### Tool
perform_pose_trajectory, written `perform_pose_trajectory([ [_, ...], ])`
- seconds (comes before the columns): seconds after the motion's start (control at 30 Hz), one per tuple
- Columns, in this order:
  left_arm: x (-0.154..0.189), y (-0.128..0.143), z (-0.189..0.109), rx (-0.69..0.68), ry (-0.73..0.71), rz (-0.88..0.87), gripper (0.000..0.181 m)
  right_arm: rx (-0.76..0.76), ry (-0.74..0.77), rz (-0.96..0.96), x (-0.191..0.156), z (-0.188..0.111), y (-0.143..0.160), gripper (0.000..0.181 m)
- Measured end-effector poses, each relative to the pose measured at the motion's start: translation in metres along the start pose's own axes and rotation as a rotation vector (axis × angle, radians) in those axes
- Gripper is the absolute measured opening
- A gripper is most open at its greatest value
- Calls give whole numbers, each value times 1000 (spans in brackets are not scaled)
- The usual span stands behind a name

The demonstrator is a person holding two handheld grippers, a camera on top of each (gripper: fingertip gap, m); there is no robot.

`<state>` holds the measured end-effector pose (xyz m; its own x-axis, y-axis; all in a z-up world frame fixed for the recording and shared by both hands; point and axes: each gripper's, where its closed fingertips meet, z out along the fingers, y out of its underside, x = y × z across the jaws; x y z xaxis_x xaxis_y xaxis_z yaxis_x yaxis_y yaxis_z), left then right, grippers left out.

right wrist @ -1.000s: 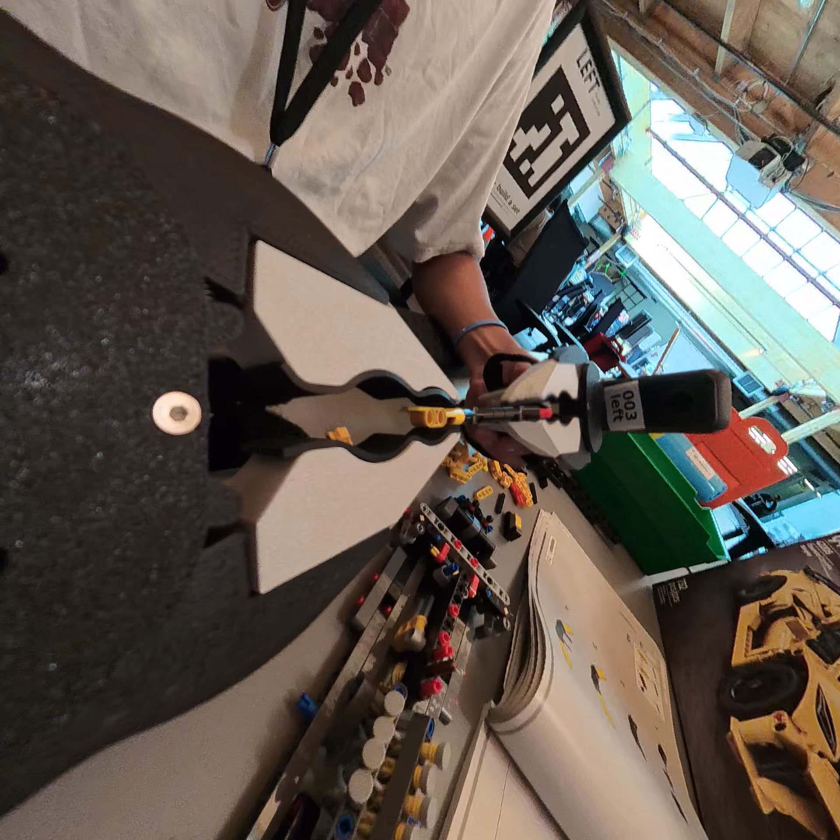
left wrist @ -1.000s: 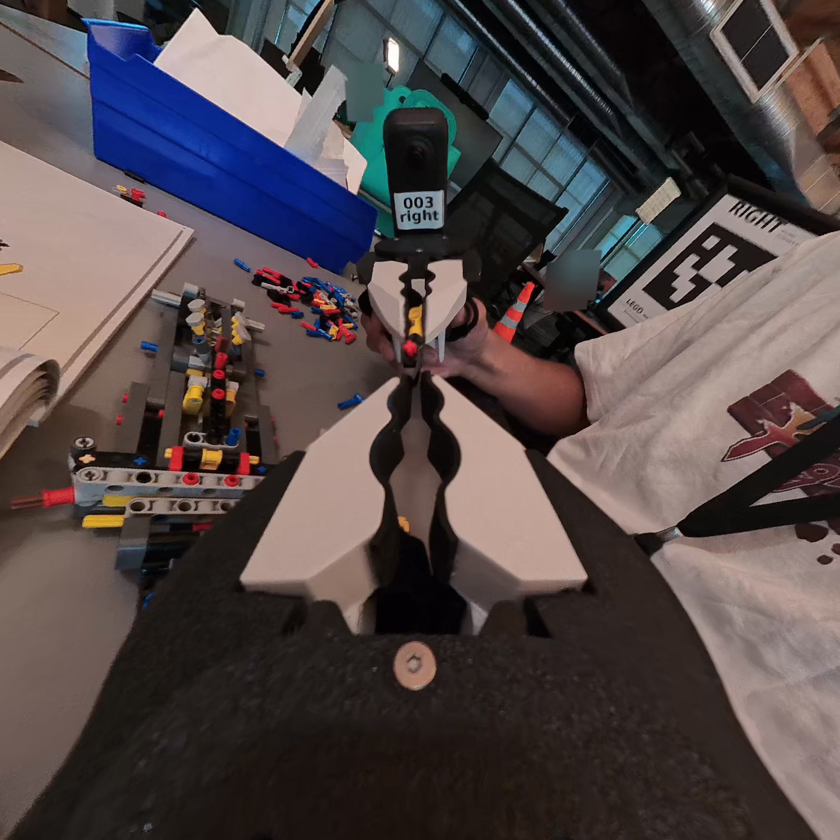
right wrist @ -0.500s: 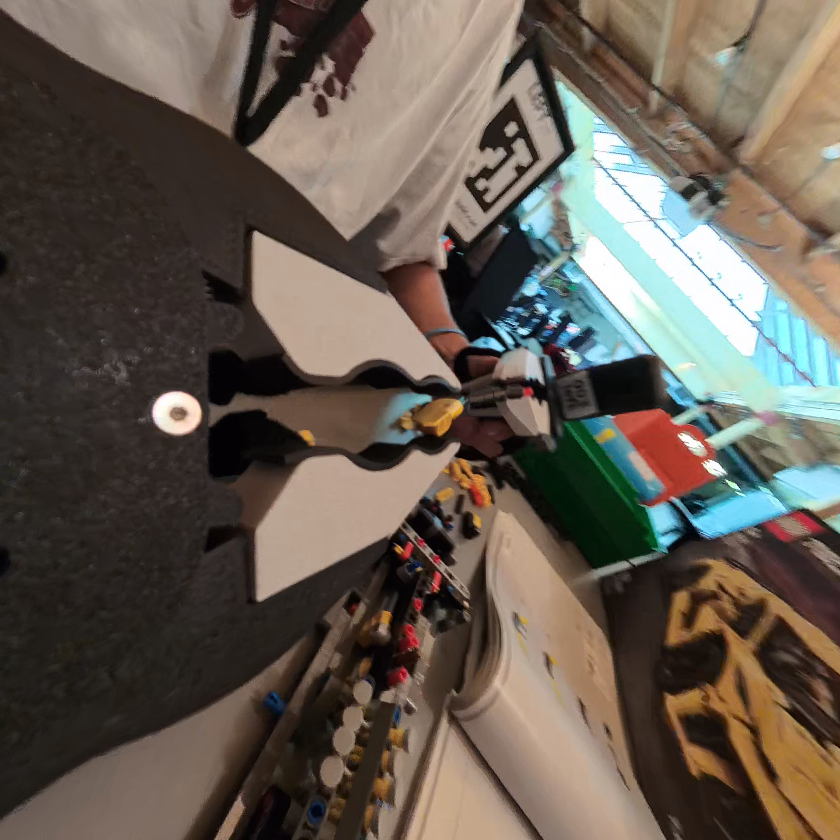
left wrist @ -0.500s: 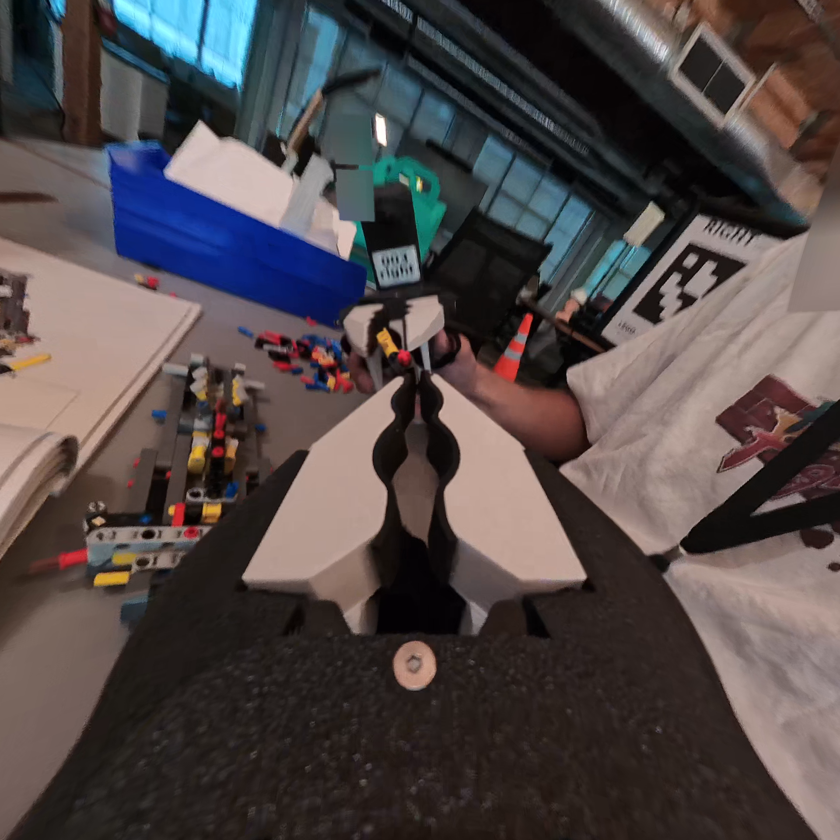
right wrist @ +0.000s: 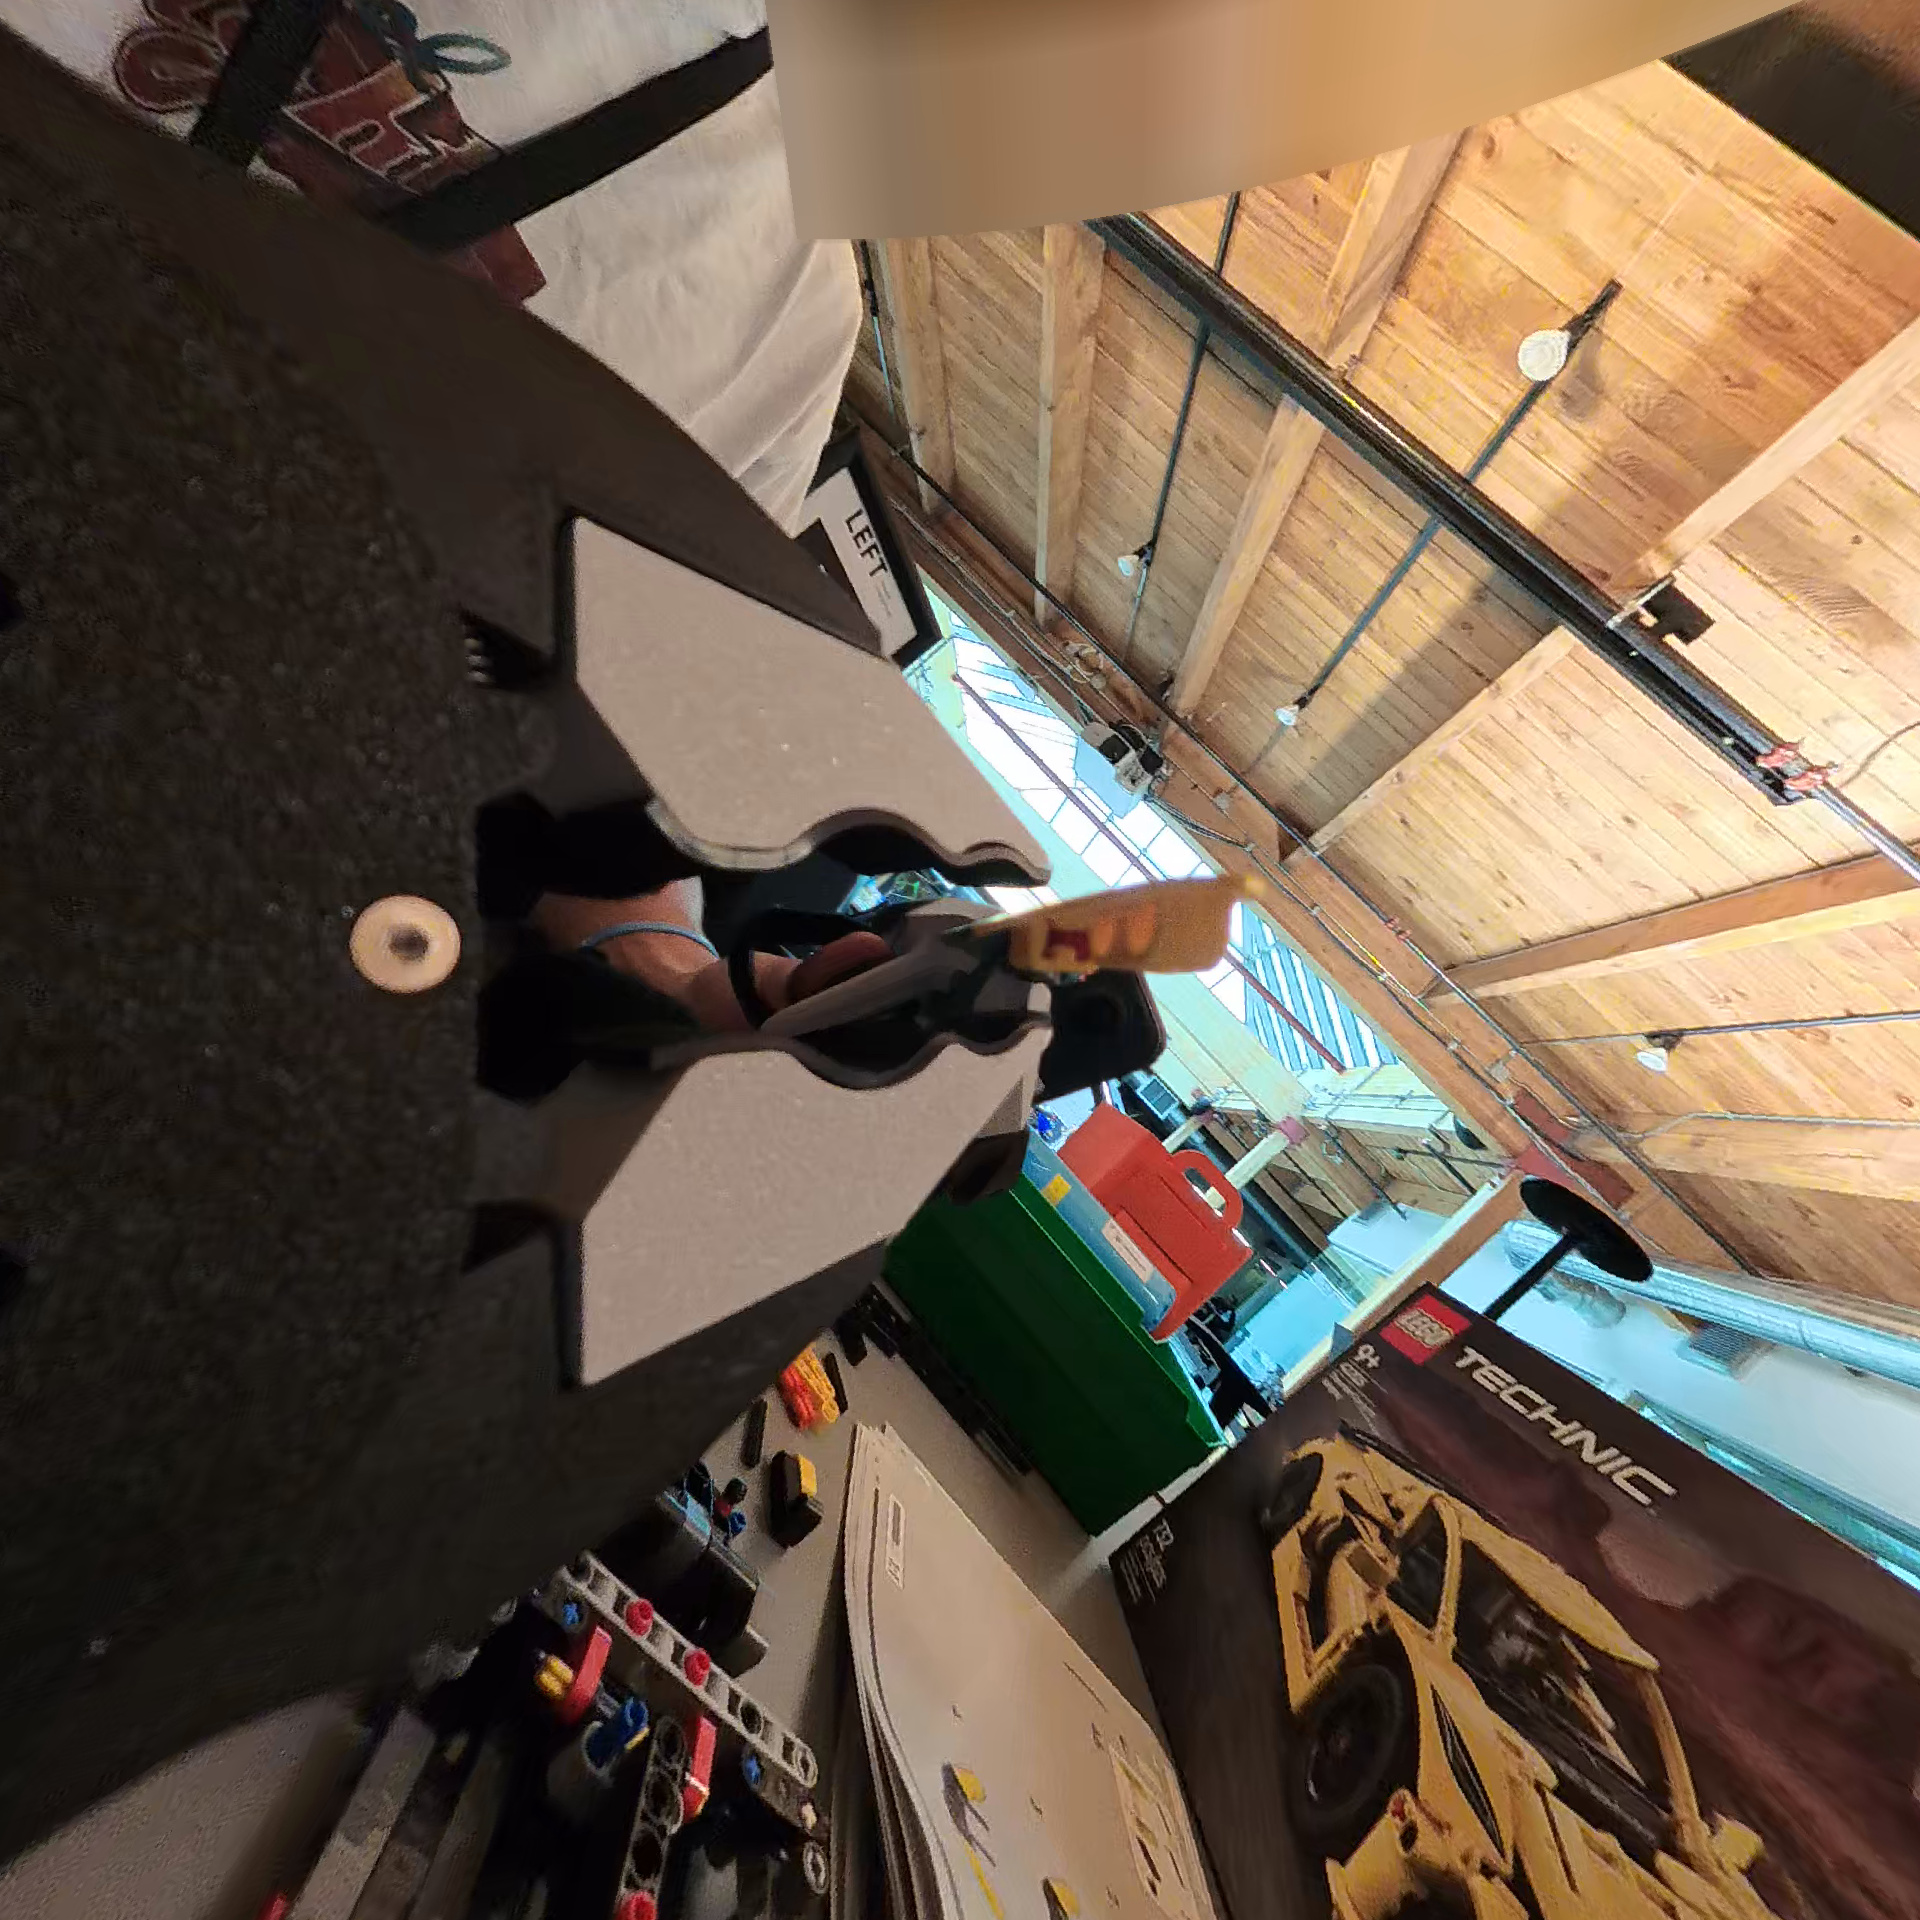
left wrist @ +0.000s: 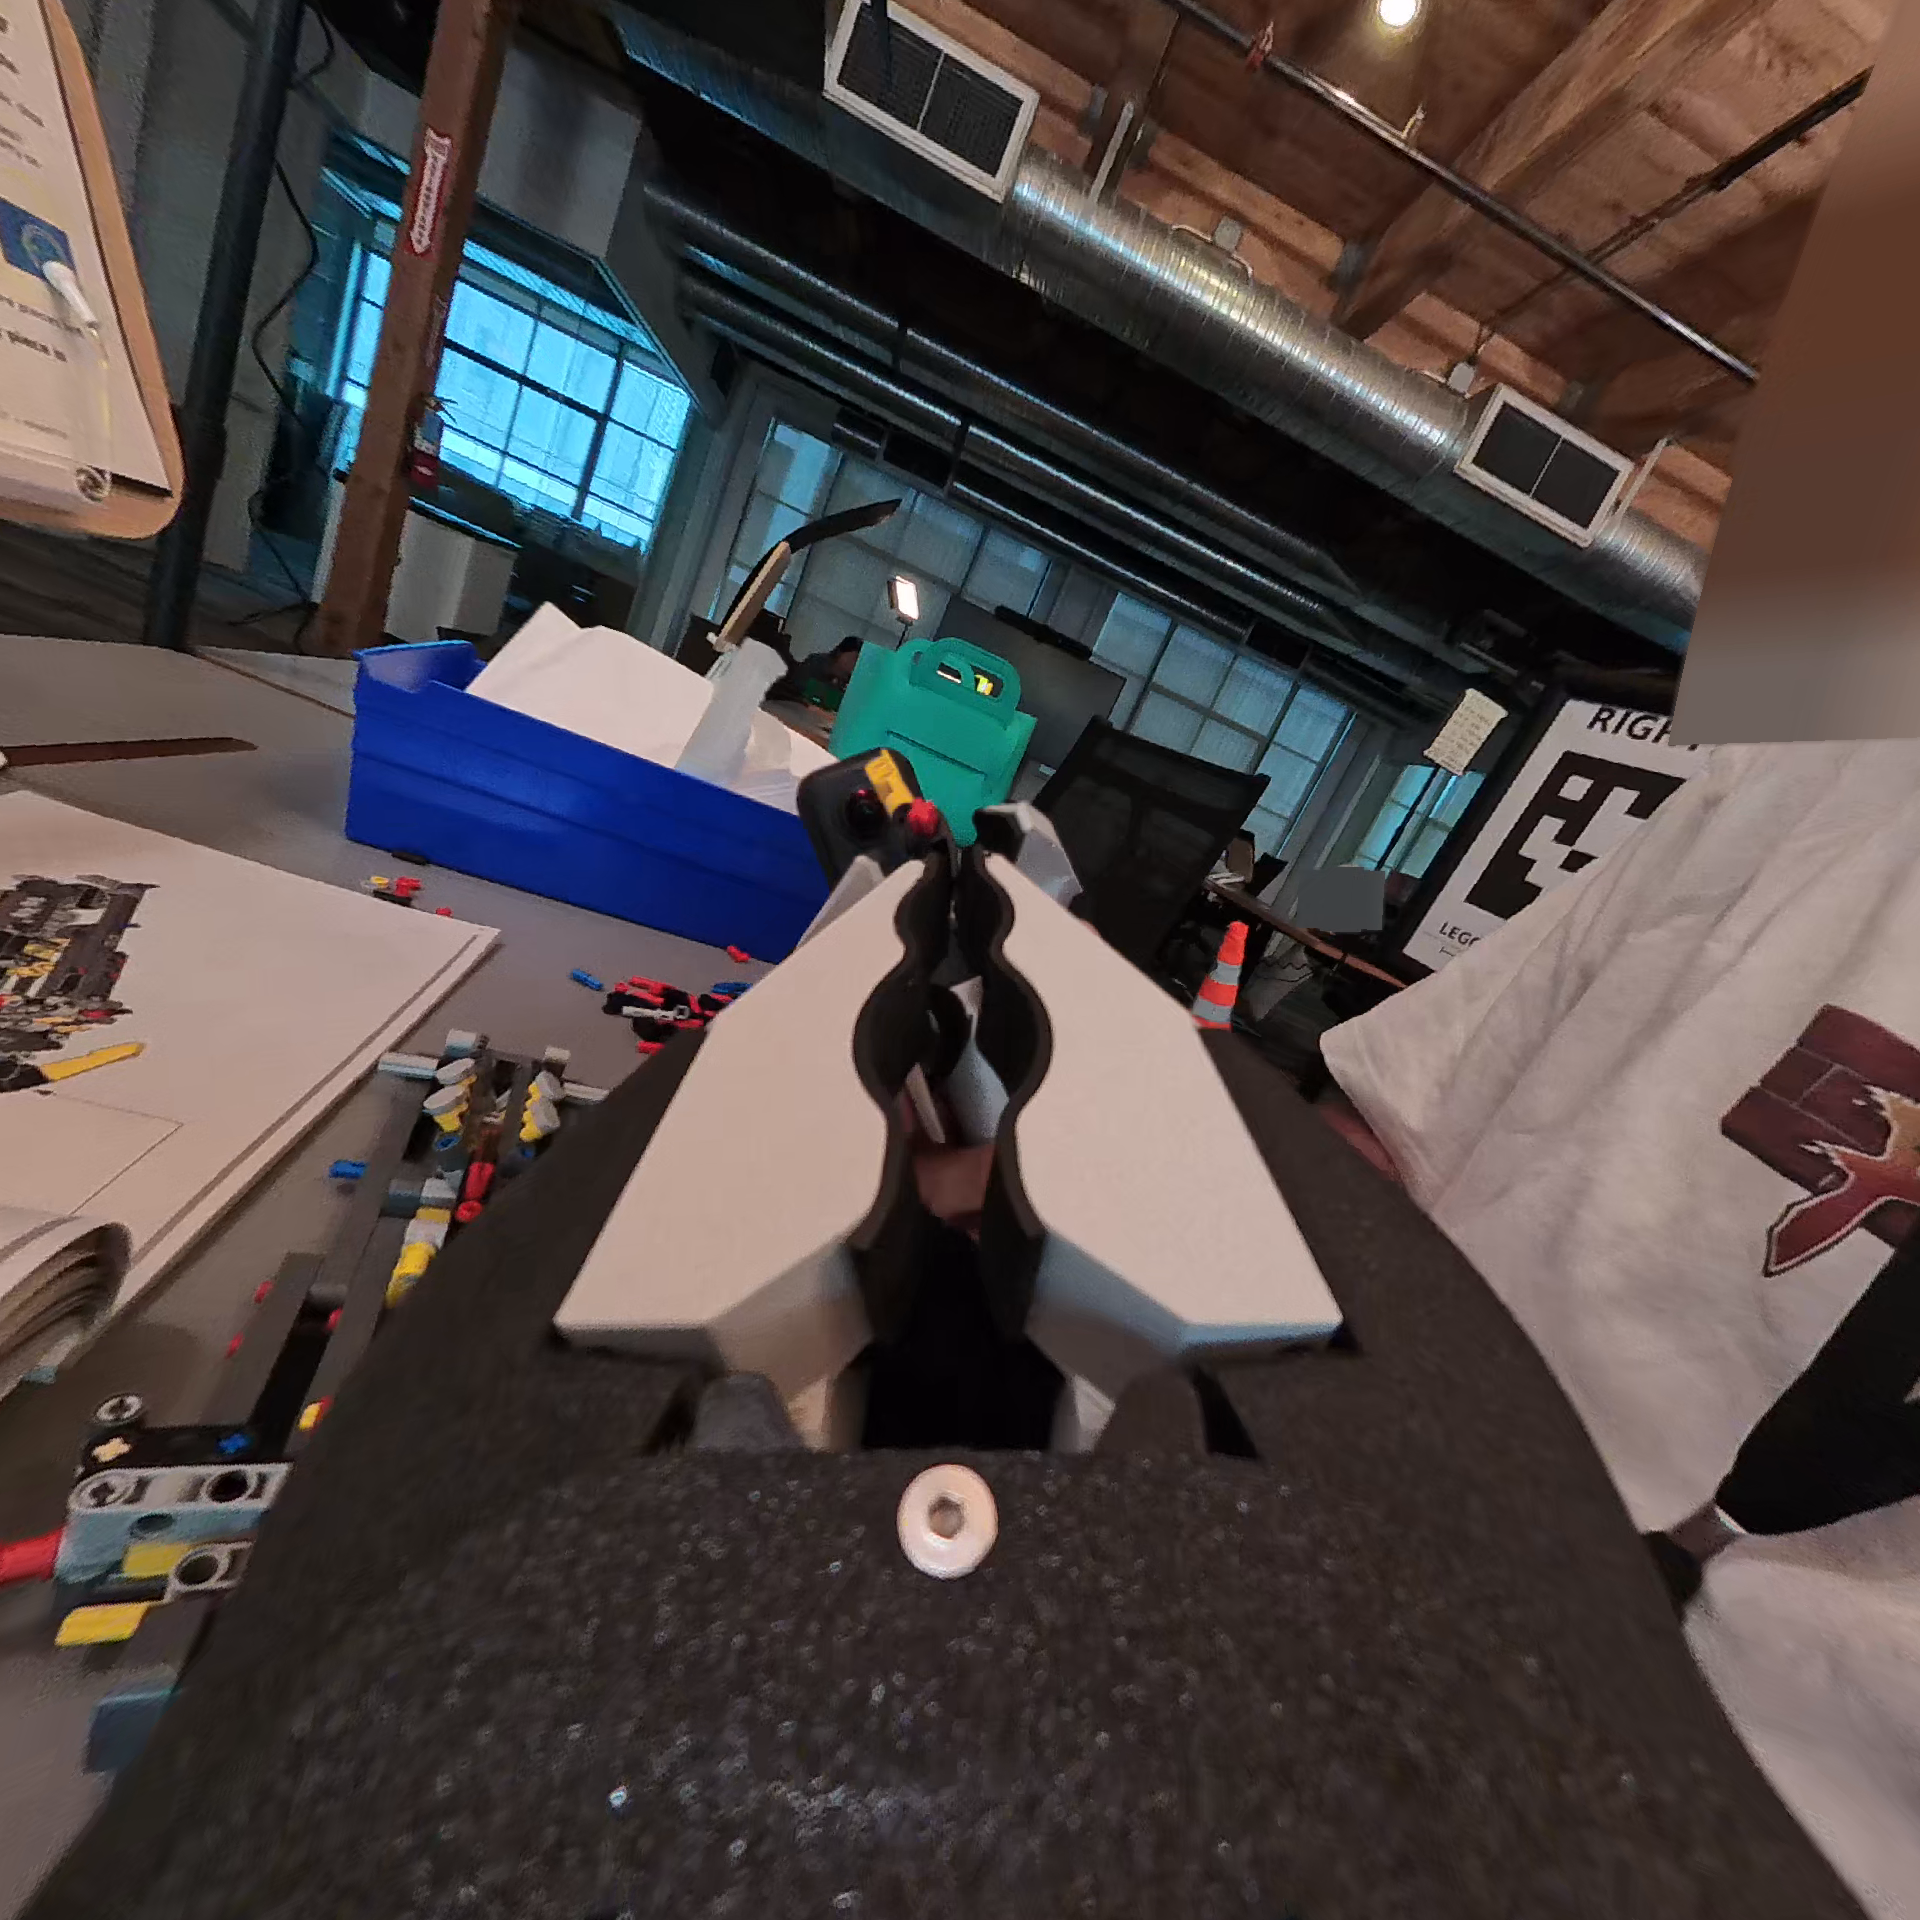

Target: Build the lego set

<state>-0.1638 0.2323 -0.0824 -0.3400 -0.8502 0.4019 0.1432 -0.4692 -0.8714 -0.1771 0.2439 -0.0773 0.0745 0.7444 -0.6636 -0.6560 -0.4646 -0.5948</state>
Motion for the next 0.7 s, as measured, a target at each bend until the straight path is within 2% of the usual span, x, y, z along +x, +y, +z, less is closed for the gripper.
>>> perform_pose_trajectory([
  [0.13, 2, 7, 4, -43, -5, 28, 0, 22, 8, -19, 0, -5, -4, 6],
  [0.37, 0, 11, 4, -73, -41, 81, 0, -9, 13, 7, 1, -8, 0, 10],
  [0.4, 1, 12, 5, -77, -39, 80, 0, -14, 25, 3, 2, -9, 1, 6],
  [0.57, 1, 14, 6, -87, -38, 83, 0, -41, 28, -11, 2, -11, 2, 6],
  [0.63, 4, 21, 4, -139, -22, 84, 3, -97, 66, -66, 3, -15, 7, 7],
  [0.7, 2, 37, -3, -272, -46, 131, 16, -131, 115, -135, 2, -25, 5, 6],
])
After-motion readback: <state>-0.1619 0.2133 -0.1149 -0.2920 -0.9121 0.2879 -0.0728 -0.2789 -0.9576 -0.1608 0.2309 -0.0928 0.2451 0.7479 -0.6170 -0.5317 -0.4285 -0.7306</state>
